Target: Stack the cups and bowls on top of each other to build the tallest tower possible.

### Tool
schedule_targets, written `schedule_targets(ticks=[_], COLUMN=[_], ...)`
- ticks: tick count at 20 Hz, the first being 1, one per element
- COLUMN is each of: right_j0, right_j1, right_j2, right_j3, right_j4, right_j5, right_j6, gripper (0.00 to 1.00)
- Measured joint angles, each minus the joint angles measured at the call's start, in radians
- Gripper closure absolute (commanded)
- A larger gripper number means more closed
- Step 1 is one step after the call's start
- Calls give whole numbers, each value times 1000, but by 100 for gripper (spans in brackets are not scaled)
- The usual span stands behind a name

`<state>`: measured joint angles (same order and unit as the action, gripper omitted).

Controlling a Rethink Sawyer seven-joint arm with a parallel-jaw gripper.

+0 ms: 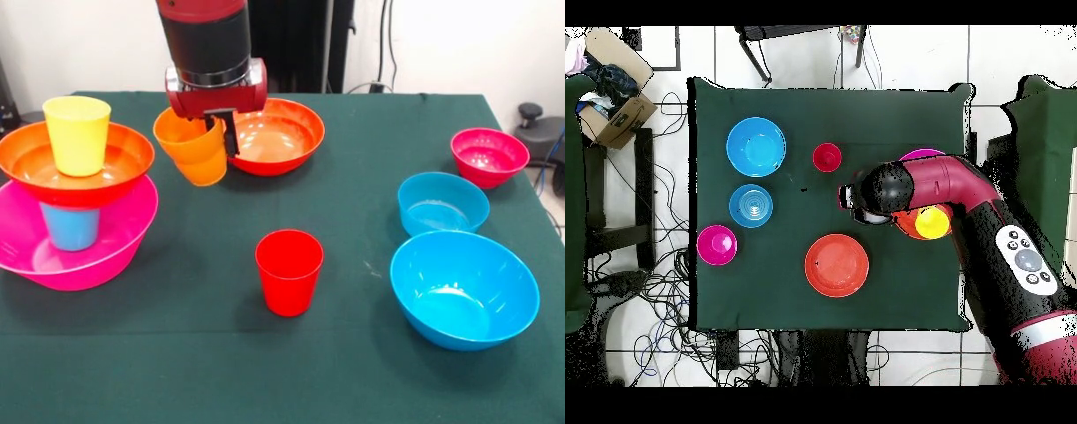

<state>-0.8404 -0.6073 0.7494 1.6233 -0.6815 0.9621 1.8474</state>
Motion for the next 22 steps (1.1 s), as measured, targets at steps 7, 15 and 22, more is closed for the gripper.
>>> schedule_targets(ticks=[7,15,22], right_j0=[-5,-34,-67], right_j1=[-26,-38,-40], right_j2=[28,58,72], right_j3=[-4,-29,-71], right_j4=[11,12,12], right_j5=[76,175,250], right_j6=[-25,-120,-229], gripper=[100,100,100])
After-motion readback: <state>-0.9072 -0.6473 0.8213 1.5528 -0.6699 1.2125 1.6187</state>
